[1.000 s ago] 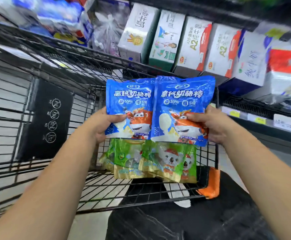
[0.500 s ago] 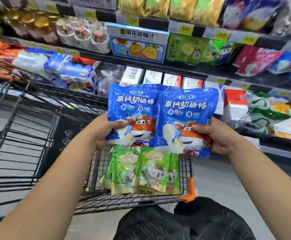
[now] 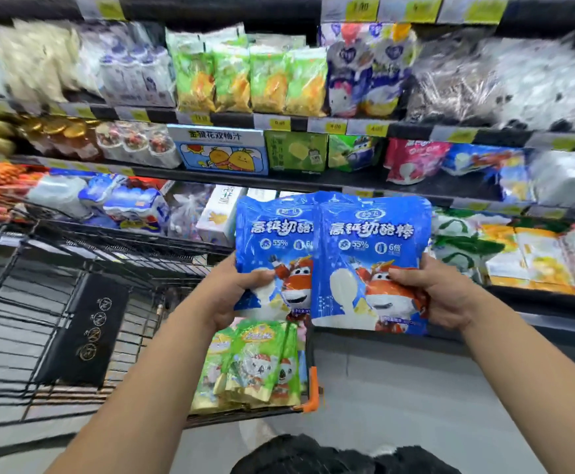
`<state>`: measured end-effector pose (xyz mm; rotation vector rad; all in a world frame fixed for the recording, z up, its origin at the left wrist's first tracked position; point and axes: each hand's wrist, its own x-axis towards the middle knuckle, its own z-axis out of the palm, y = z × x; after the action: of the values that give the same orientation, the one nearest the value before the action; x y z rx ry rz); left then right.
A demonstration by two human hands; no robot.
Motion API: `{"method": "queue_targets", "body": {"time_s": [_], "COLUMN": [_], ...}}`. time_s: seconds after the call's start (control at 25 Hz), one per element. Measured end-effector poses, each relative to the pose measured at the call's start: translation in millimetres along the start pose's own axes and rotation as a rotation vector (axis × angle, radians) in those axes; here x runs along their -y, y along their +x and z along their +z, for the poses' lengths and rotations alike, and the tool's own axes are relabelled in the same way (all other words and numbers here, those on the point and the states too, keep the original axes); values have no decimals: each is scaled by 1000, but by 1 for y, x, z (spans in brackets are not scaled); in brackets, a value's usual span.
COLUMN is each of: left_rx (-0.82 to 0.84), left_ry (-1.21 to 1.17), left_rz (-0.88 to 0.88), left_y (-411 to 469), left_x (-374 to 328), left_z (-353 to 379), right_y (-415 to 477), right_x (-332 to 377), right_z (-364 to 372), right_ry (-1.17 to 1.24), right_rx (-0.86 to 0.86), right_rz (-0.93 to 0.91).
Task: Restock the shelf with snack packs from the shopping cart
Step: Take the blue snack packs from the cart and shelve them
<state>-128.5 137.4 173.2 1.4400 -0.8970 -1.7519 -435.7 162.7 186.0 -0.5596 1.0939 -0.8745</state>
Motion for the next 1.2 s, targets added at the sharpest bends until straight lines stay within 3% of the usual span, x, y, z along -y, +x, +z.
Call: {"method": "queue_targets", "body": {"time_s": [0.28,0.48,0.8,1.2], "left_rx": [56,125,254,316], "left_ry": [-21,16,74,112], "left_rz": [22,12,-13,-45], "left_y": [-4,1,33,114], "left_x": [24,27,14,-6], "left_z": [127,197,285,344], "right_y": [-62,-95,-122,-86], "right_x": [18,32,44,80], "right_z": [-108,-173,-244,-295], "right_ry": [-15,22,76,135], "right_rx": [-51,-207,-454,-548], "right_rz": [-52,-64,-67,-97]}}
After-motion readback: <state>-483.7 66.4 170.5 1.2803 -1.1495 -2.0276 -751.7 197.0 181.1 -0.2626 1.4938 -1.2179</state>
